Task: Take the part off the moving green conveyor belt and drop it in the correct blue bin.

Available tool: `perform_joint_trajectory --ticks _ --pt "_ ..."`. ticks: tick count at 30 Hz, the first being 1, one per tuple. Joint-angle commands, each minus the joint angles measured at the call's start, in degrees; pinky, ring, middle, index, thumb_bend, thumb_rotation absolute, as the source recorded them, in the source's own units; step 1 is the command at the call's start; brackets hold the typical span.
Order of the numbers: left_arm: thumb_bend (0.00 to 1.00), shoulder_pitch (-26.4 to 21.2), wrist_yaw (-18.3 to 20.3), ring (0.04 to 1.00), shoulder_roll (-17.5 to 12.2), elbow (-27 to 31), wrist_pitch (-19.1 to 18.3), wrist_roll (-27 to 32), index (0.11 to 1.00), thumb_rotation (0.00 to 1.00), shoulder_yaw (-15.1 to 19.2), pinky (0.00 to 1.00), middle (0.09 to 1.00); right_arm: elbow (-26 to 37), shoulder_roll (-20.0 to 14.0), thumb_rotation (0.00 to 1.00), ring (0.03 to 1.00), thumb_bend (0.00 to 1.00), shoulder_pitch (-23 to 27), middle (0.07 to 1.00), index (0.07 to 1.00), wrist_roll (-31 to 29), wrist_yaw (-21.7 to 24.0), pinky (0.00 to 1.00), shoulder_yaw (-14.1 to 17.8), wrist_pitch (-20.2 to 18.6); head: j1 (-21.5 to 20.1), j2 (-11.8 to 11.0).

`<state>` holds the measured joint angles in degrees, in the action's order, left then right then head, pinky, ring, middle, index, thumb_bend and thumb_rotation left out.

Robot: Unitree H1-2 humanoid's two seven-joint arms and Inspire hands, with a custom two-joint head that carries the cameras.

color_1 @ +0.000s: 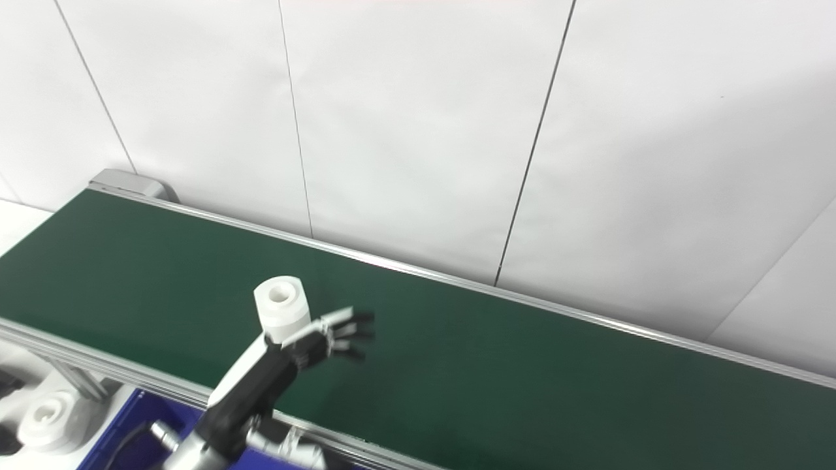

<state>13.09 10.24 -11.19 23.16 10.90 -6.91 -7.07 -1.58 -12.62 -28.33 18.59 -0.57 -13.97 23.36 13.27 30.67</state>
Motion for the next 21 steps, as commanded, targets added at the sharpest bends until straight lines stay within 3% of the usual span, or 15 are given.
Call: perform_joint_trajectory --ticks 1,2,4,6,9,12,16,21 --pt "0.9 -1.9 -1.3 0.925 0.4 2.4 -2.2 -3.5 0.95 0.28 1.2 0.85 0.97 1.8 0.0 0.15 0.915 0.85 -0.5 0.968 0.984 -0.6 -0.2 0.81 0.5 2.4 -0.2 0.7" --pt "0.89 -2.8 -1.4 0.951 0.5 2.4 -3.3 -5.1 0.963 0.29 1.5 0.89 0.985 2.1 0.0 0.14 0.869 0.85 -0.5 0.971 0.989 -0.8 -0.1 0.73 0.5 2.3 -0.3 1.3" --pt "0.86 -4.7 -2.0 0.983 0.7 1.7 -4.4 -8.9 0.983 0.28 2.0 0.94 0.996 2.1 -0.1 0.12 0.861 0.85 -0.5 0.976 0.992 -2.0 0.3 0.71 0.3 2.9 -0.5 2.0" --pt "0.83 -6.8 -2.2 0.994 0.5 1.0 -5.7 -11.9 0.99 0.25 2.4 0.96 1.0 2.3 -0.2 0.11 0.891 0.85 -0.3 0.976 0.993 -2.2 0.3 0.76 0.2 3.1 -0.8 3.4" --pt "0.83 -10.2 -0.9 1.0 -0.3 0.7 -12.0 -17.9 0.989 0.25 2.8 0.97 1.0 2.6 -0.2 0.14 0.925 0.85 -0.1 0.969 0.991 -1.5 0.0 0.84 0.2 3.2 -0.8 3.8" --pt "0.84 -13.1 0.1 0.993 -1.4 -0.8 -16.9 -22.2 0.984 0.22 2.8 0.91 1.0 2.7 -0.3 0.14 0.928 0.85 0.2 0.965 0.992 -2.2 0.1 0.87 0.0 3.3 -1.0 4.9" --pt "0.86 -16.1 -0.6 0.965 -2.7 -5.8 -18.4 -25.9 0.96 0.17 2.3 0.85 1.0 3.0 -0.2 0.16 0.911 0.86 0.2 0.969 0.995 -2.4 0.2 0.85 -0.1 3.2 -1.2 6.3" --pt "0.9 -18.2 -1.3 0.991 -4.1 -10.2 -19.9 -30.3 0.952 0.15 1.0 0.97 1.0 3.5 -0.1 0.19 0.922 0.86 0.1 0.961 0.991 -1.7 -0.4 0.86 -0.2 3.4 -1.3 7.3"
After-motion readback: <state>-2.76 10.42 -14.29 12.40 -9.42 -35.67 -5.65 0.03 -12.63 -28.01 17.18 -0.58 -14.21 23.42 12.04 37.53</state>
